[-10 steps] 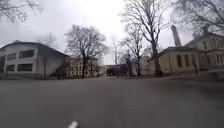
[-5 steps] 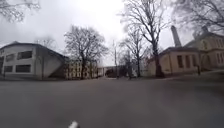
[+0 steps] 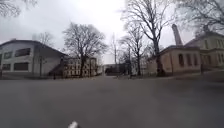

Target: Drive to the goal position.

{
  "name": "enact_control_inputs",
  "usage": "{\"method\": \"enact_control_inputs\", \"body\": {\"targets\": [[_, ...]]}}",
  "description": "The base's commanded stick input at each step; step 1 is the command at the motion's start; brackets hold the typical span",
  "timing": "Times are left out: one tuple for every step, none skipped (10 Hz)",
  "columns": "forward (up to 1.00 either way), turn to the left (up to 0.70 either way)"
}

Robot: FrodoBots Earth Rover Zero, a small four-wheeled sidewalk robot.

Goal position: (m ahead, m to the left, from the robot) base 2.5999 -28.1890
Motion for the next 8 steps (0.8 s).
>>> {"method": "enact_control_inputs", "body": {"targets": [[1.0, 0.01], [1.0, 0.01], [1.0, 0.01], [1.0, 0.01], [1.0, 0.01], [1.0, 0.01], [1.0, 0.01], [1.0, 0.01]]}}
